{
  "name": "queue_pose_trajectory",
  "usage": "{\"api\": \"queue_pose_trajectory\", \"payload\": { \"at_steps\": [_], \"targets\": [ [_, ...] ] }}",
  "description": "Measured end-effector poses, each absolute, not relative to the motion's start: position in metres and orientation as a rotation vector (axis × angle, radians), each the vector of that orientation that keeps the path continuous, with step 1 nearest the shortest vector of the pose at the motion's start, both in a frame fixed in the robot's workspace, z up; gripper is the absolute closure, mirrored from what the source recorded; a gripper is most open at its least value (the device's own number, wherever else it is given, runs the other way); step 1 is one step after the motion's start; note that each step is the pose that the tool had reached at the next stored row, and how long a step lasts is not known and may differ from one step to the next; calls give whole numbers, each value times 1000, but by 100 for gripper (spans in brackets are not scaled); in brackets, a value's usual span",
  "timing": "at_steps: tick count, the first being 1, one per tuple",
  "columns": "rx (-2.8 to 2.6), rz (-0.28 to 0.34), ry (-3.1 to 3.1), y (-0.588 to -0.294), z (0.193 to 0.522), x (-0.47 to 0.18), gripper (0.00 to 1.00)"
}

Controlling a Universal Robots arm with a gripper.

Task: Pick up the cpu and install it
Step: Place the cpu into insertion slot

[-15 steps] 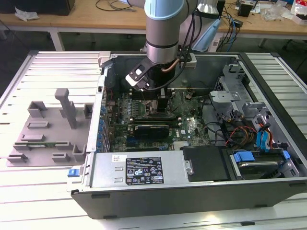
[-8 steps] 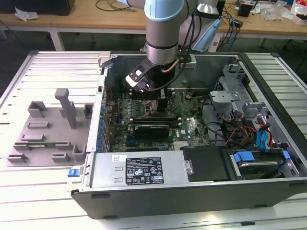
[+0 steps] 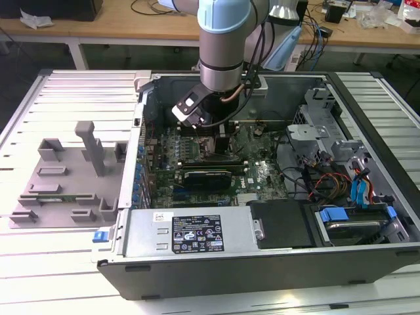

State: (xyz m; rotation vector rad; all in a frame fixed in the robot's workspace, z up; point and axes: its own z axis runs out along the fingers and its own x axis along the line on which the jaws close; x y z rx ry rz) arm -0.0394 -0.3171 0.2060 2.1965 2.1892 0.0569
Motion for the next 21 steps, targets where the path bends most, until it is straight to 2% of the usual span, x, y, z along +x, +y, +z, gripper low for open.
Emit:
{"api": "queue_pose_trajectory", "payload": {
  "at_steps": [21],
  "targets": [
    [2122, 59, 2262, -316, 205, -43, 45]
  ]
}}
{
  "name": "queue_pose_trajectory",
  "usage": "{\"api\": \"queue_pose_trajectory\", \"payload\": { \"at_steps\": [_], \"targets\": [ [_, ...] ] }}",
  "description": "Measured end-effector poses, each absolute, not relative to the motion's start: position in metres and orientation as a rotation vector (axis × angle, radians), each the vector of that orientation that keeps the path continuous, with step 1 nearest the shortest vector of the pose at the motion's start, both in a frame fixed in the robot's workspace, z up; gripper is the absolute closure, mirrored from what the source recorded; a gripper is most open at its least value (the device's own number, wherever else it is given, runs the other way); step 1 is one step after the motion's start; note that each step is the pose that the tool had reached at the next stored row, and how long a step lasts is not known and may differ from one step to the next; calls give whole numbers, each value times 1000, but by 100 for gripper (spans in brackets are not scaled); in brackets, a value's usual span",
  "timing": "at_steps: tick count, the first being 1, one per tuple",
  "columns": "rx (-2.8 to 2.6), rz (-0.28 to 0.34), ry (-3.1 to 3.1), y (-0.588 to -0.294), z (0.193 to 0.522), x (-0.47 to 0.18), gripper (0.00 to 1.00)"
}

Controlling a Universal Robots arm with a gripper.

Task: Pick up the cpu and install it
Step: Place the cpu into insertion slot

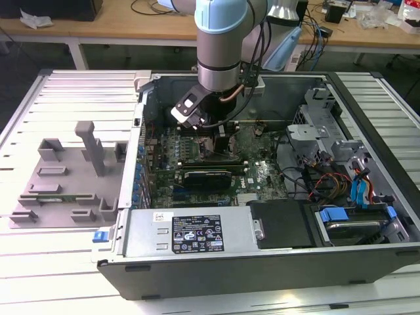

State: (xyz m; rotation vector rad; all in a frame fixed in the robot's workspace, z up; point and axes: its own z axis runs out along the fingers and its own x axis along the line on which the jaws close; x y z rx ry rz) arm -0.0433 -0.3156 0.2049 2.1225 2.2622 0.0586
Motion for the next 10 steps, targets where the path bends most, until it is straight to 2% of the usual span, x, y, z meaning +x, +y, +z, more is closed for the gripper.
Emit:
{"api": "queue_pose_trajectory", "payload": {
  "at_steps": [10],
  "targets": [
    [2123, 59, 2262, -316, 203, -43, 45]
  ]
}}
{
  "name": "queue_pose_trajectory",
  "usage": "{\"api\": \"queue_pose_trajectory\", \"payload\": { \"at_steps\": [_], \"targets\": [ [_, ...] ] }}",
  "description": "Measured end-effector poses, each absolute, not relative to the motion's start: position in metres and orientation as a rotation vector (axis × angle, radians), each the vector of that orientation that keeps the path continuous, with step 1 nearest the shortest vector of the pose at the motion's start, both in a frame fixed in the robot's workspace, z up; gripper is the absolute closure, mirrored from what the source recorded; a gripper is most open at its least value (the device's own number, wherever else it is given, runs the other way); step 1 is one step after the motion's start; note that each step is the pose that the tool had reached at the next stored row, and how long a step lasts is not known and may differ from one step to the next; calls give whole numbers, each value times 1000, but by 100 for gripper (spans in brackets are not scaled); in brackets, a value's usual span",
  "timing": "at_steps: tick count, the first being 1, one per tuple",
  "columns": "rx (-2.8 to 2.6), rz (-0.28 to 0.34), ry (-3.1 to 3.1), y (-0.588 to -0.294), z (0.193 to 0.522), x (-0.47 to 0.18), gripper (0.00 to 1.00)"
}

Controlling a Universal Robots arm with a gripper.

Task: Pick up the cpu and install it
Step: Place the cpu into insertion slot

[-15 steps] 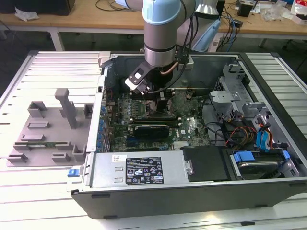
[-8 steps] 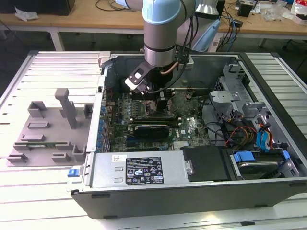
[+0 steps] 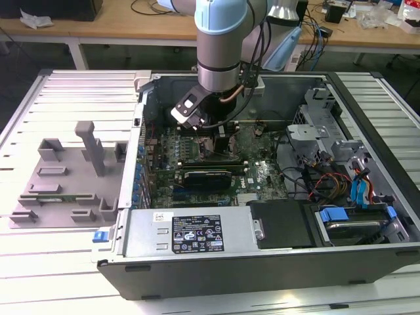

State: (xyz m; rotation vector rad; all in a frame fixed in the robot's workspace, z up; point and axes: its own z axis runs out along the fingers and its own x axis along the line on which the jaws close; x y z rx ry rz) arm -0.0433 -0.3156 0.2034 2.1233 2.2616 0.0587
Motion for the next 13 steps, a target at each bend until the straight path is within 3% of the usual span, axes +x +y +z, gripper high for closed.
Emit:
{"api": "queue_pose_trajectory", "payload": {
  "at_steps": [13],
  "targets": [
    [2178, 58, 2208, -316, 199, -43, 45]
  ]
}}
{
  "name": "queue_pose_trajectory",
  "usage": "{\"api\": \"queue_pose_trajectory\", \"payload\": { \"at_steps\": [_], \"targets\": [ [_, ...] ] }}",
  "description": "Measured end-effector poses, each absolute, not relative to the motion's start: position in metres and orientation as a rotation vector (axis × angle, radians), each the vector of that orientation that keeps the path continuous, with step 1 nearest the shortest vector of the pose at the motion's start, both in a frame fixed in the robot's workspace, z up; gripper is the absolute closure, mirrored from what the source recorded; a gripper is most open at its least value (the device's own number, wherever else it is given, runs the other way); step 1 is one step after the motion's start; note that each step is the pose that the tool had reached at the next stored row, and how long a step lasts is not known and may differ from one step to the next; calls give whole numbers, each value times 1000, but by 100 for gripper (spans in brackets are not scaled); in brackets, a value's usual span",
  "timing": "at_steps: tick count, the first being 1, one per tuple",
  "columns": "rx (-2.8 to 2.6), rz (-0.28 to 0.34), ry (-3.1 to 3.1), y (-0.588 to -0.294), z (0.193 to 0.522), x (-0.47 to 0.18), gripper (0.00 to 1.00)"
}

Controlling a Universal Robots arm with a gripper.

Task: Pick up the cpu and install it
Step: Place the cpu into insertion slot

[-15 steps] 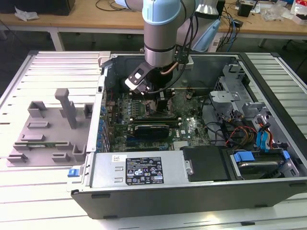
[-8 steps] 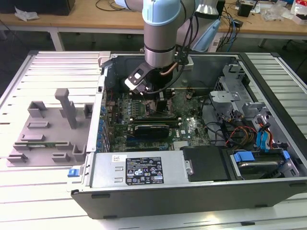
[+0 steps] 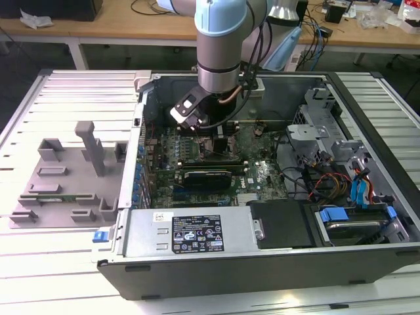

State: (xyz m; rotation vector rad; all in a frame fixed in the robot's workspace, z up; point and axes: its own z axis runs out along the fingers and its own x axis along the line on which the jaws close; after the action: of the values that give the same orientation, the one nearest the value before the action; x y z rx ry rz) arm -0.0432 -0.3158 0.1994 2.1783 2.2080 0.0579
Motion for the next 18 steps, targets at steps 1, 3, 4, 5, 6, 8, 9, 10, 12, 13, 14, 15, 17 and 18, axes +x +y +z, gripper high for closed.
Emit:
{"api": "queue_pose_trajectory", "payload": {
  "at_steps": [1, 3, 4, 5, 6, 8, 9, 10, 12, 13, 14, 15, 17, 18],
  "targets": [
    [2178, 58, 2208, -316, 199, -43, 45],
    [2178, 58, 2208, -316, 198, -43, 45],
    [2178, 58, 2208, -316, 198, -43, 45],
    [2178, 58, 2208, -316, 198, -43, 45],
    [2178, 58, 2208, -316, 198, -43, 45],
    [2178, 58, 2208, -316, 198, -43, 45],
    [2179, 58, 2207, -316, 198, -43, 45],
    [2183, 58, 2204, -316, 197, -43, 45],
    [2188, 58, 2198, -316, 197, -43, 45],
    [2190, 58, 2196, -316, 197, -43, 45],
    [2190, 58, 2196, -316, 197, -43, 45],
    [2191, 58, 2196, -316, 197, -43, 45],
    [2190, 58, 2196, -316, 197, -43, 45],
    [2190, 57, 2196, -316, 197, -43, 45]
  ]
}}
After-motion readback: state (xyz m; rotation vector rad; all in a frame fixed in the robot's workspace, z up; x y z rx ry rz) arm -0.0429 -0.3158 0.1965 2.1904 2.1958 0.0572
